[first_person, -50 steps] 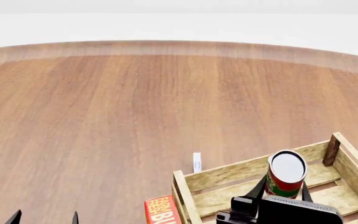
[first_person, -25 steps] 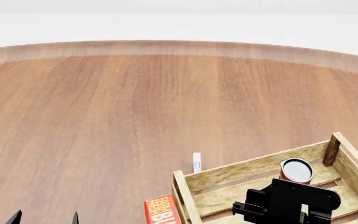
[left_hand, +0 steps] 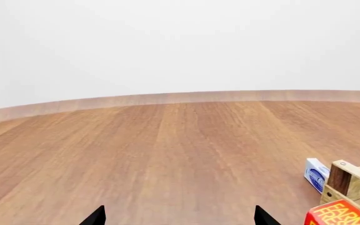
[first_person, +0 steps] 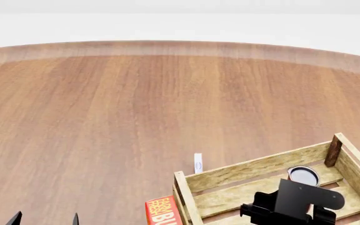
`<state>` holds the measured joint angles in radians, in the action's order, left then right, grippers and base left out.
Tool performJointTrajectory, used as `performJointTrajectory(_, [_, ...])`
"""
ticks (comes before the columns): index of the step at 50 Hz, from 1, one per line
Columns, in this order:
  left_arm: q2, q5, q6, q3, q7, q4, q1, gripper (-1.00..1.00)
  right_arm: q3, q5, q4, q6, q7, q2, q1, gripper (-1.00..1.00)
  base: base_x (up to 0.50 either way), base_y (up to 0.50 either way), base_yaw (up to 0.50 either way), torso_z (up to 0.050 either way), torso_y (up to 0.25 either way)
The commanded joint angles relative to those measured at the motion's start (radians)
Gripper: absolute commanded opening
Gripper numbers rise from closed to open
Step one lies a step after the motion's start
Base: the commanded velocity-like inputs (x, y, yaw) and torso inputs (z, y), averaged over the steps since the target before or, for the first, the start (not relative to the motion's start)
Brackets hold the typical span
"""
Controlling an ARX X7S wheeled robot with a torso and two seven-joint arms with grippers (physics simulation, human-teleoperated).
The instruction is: Pick up the tomato sauce, and put it in the wooden tray.
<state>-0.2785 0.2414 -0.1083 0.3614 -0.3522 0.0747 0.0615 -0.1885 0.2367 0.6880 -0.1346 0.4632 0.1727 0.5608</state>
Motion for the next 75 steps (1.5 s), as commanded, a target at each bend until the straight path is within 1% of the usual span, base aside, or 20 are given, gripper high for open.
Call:
performJointTrajectory(1, [-0.002,0.001,0.006,0.004,-0.006,-0.007,0.001,1.0,0.003,-0.027,0.042,0.025,-0.009,-0.004,0.02,-1.0,0.0,0.0,0.0,0.0,0.0])
performJointTrajectory(14, [-0.005,0.003,0.007,0.009,-0.008,-0.009,0.002,1.0,-0.005,-0.017,0.153,0.017,-0.04,-0.015,0.072,-1.0,0.0,0.0,0.0,0.0,0.001])
performJointTrajectory(47, [-0.008,0.01,-0.014,0.015,-0.007,0.018,0.011,1.0,-0.006,0.009,0.171,-0.014,-0.053,-0.012,0.083,-1.0,0.0,0.0,0.0,0.0,0.0])
performJointTrajectory(70, [-0.013,0.011,-0.005,0.023,-0.017,0.005,0.01,1.0,-0.003,0.027,0.222,-0.003,-0.072,-0.015,0.103,-1.0,0.0,0.0,0.0,0.0,0.0])
performJointTrajectory(71, [-0.013,0.011,-0.005,0.024,-0.018,0.005,0.01,1.0,-0.003,0.027,0.221,-0.005,-0.069,-0.015,0.102,1.0,0.0,0.0,0.0,0.0,0.0])
performJointTrajectory(75, [-0.015,0.011,0.002,0.026,-0.022,-0.005,0.008,1.0,-0.003,0.03,0.217,-0.012,-0.068,-0.014,0.101,1.0,0.0,0.0,0.0,0.0,0.0])
